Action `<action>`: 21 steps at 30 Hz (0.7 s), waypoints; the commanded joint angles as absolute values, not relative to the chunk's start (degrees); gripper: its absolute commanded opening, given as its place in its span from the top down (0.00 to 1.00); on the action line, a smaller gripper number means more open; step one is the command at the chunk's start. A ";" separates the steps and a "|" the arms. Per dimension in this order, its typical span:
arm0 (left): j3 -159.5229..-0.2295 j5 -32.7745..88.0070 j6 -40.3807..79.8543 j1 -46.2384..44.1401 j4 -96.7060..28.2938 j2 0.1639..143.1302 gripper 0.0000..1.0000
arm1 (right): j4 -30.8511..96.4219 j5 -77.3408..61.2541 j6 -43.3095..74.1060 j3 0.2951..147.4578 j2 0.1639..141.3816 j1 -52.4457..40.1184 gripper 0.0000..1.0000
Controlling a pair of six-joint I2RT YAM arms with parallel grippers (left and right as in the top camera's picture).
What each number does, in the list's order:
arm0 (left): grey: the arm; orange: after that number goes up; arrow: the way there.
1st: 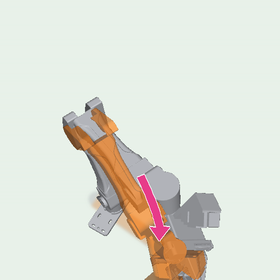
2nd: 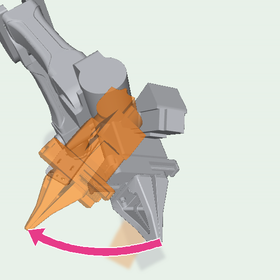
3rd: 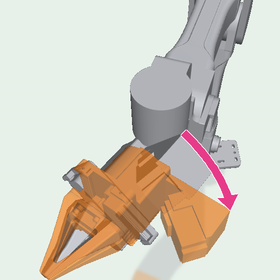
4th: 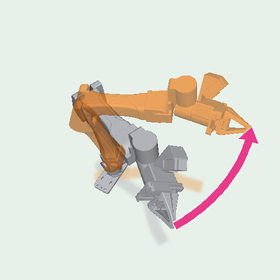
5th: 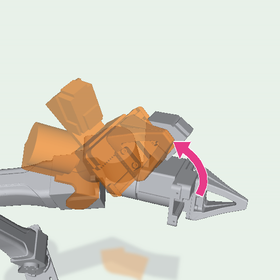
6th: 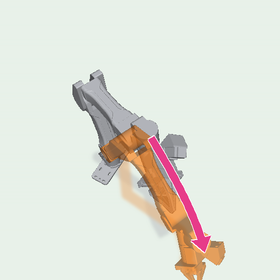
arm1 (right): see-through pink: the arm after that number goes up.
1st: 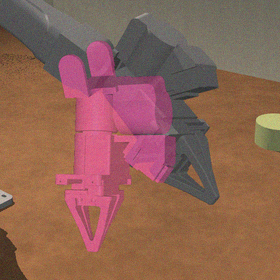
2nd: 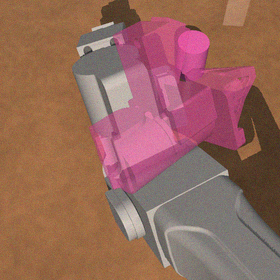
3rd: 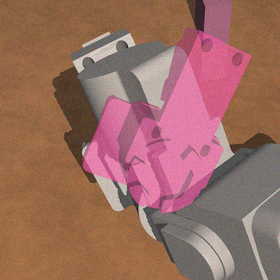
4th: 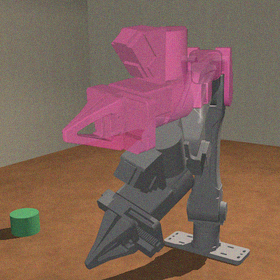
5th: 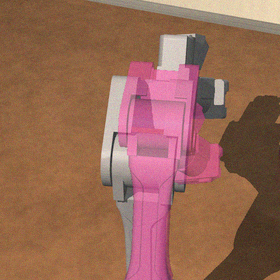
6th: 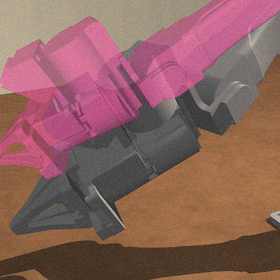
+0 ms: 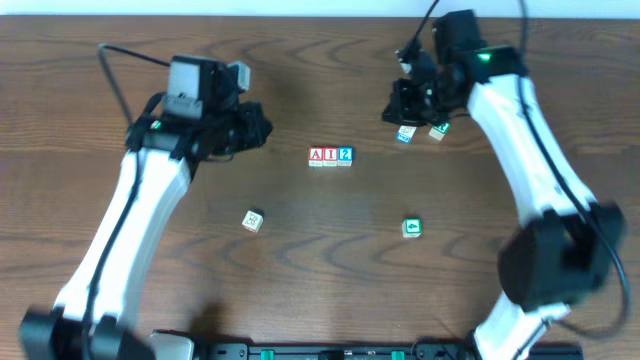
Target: Spell out Ai2
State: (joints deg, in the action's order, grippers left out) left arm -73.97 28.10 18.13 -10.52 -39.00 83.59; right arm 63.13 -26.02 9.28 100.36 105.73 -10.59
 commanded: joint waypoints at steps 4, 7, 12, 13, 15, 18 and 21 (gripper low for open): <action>-74.32 17.74 10.63 -10.50 -48.62 69.84 0.94 | 72.36 -16.93 1.37 101.45 91.22 -10.57 0.98; -73.73 17.50 8.91 -10.50 -52.99 63.18 0.94 | 74.28 -16.40 1.37 99.63 84.31 -10.57 0.99; -71.66 13.30 7.18 -10.50 -60.99 52.27 0.94 | 74.32 -12.12 1.41 88.07 68.99 -10.48 0.98; -71.00 13.32 6.92 -10.50 -62.00 50.37 0.94 | 74.32 -11.46 1.41 85.17 66.04 -10.48 0.98; -68.60 13.15 6.83 -10.50 -63.72 46.00 0.94 | 74.08 -10.94 1.72 78.30 59.46 -10.48 0.99; -63.02 13.10 7.81 -10.50 -64.27 40.38 0.94 | 72.93 -10.96 4.01 69.41 50.65 -10.48 0.98; -56.95 13.56 9.58 -10.50 -62.08 36.18 0.94 | 70.54 -10.96 6.66 63.24 43.79 -10.48 0.99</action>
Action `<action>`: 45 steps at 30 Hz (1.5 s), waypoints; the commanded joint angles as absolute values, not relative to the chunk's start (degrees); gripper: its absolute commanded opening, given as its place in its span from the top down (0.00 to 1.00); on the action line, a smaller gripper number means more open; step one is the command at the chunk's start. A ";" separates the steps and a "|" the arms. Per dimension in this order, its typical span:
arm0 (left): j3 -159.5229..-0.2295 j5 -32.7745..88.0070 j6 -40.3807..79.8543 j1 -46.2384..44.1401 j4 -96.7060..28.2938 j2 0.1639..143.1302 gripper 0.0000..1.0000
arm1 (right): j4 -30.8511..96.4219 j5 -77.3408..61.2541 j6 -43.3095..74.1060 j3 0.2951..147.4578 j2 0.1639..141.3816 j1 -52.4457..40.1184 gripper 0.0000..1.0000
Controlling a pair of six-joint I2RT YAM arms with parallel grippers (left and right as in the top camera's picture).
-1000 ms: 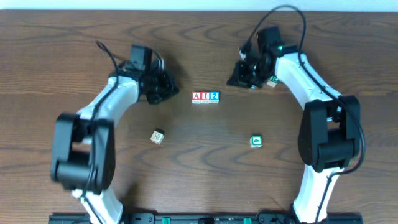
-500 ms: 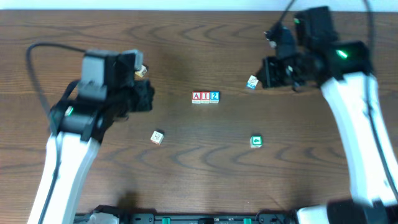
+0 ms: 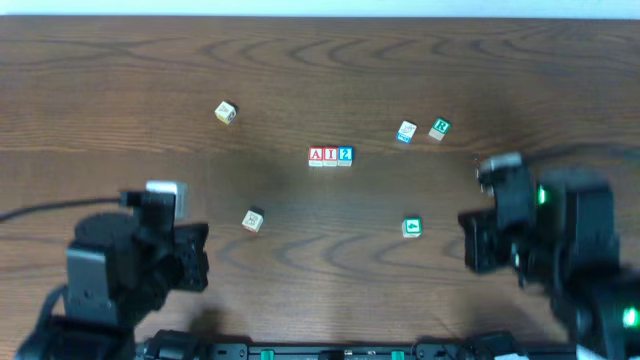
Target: Spell out Ai2
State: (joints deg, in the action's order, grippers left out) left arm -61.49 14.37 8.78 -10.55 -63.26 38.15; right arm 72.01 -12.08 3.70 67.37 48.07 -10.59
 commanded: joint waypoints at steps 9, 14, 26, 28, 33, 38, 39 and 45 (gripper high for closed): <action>-54.89 14.81 12.49 -10.50 -55.16 34.92 0.05 | 67.20 -10.72 10.66 60.84 37.28 -10.48 0.01; -54.89 14.79 12.43 -10.50 -57.39 34.92 0.05 | 67.29 -10.72 10.66 60.84 37.43 -10.48 0.01; -54.89 14.20 11.99 -10.50 -60.18 34.92 0.05 | 67.29 -10.72 10.66 60.84 37.45 -10.48 0.01; -54.89 14.00 11.92 -10.50 -60.16 34.92 0.05 | 67.29 -10.72 10.66 60.84 37.45 -10.48 0.01; -54.65 2.72 11.70 -9.06 -57.23 33.04 0.04 | 67.29 -10.72 10.66 60.84 37.45 -10.48 0.01; -49.01 -4.49 8.58 -3.92 -49.43 25.10 0.04 | 67.29 -10.72 10.66 60.84 37.45 -10.48 0.01; -47.11 -4.47 7.55 -2.85 -47.90 23.11 0.05 | 67.29 -10.72 10.66 60.84 37.45 -10.48 0.01; -31.68 -4.54 5.32 0.30 -40.14 8.80 0.05 | 67.29 -10.72 10.66 60.84 37.45 -10.48 0.01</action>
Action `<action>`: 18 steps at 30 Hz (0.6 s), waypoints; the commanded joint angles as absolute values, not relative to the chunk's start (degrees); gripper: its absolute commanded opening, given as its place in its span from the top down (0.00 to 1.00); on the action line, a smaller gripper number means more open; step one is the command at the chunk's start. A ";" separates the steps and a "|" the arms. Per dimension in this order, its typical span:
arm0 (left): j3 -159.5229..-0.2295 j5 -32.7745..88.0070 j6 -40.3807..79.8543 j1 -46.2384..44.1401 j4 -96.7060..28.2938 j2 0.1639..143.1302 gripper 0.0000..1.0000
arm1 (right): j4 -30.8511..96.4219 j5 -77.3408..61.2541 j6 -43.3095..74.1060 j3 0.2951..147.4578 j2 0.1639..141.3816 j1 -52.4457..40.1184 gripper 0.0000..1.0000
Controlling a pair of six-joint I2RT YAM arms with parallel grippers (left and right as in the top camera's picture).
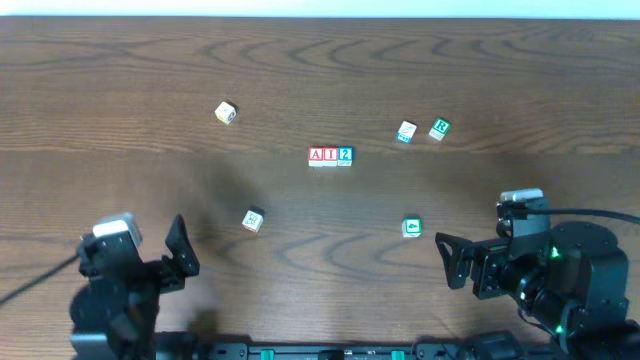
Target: Spell out Ai2
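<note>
Three lettered blocks stand side by side in a row at the middle of the table in the overhead view: a red A point(316, 155), a red I point(330, 155) and a blue 2 point(345, 155). My left gripper point(185, 250) is drawn back to the near left, open and holding nothing. My right gripper point(448, 260) is at the near right, its fingers apart and empty. Both are far from the row.
Loose blocks lie around the row: one at the back left point(226, 112), one at the front left point(252, 220), a pair at the back right point(406, 132) point(439, 128), and a green one point(411, 228) just ahead of my right gripper.
Both arms are folded lower and closer to the table's front edge. The right gripper has shifted a little left and nearer. No block has moved.
At first my left arm reached over the back left of the table and my right arm over the pair of blocks at the back right, with the A, I, 2 row standing. Then both arms were back near the front edge, and now lower still.
</note>
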State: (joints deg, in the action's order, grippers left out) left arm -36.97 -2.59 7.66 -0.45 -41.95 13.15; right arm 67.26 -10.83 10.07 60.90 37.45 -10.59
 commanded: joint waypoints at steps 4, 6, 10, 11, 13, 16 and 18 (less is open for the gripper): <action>-22.70 -4.95 5.10 0.36 -36.12 3.20 0.05 | 67.29 -10.72 10.66 60.84 37.45 -10.48 0.01; -18.81 -4.91 5.13 0.36 -34.20 1.41 0.05 | 67.29 -10.72 10.66 60.84 37.45 -10.48 0.01; -13.37 -4.95 5.13 0.36 -30.26 0.21 0.04 | 67.29 -10.72 10.66 60.84 37.45 -10.48 0.01; -12.45 -5.04 5.10 0.36 -29.54 0.21 0.05 | 67.29 -10.72 10.66 60.84 37.45 -10.48 0.01; -11.20 -5.06 5.13 0.36 -28.67 0.21 0.04 | 67.29 -10.72 10.66 60.84 37.45 -10.48 0.01; -9.04 -5.02 5.13 0.36 -26.76 0.19 0.05 | 67.29 -10.72 10.66 60.84 37.45 -10.48 0.01; -7.68 -4.82 5.15 0.36 -25.54 0.19 0.05 | 67.29 -10.72 10.66 60.84 37.45 -10.48 0.01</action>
